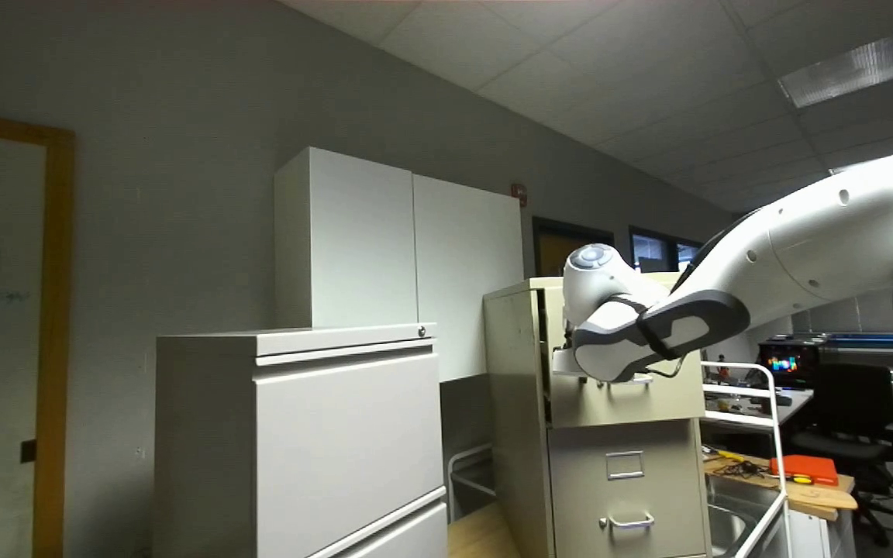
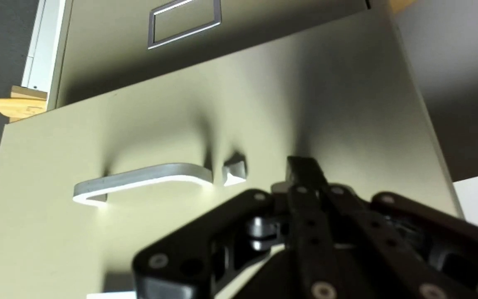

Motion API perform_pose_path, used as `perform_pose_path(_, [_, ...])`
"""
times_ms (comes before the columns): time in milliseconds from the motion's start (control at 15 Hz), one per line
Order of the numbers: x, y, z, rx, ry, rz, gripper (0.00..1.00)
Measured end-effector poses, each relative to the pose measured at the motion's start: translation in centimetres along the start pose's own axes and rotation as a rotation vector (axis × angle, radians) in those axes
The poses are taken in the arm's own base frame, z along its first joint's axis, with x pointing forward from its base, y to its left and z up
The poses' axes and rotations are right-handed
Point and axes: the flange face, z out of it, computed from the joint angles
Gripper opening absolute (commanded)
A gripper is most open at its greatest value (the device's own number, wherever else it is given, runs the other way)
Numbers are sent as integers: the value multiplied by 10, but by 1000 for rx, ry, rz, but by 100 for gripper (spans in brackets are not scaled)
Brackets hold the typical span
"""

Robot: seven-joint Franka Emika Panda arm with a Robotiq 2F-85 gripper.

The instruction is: Close the upper drawer

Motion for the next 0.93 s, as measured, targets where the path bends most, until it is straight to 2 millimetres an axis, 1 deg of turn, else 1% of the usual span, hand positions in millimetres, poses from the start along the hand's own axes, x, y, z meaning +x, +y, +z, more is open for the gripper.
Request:
perform_pose_path(267, [14,-3,6,-5,-59,-21,0])
perform_pose_path(467, [28,-6,15,5,-101,-33,0])
perform_pose_path(733, [46,-10,31,22,-141,-37,0])
perform_pose_path(933, [55,-15,47,51,-188,-53,0])
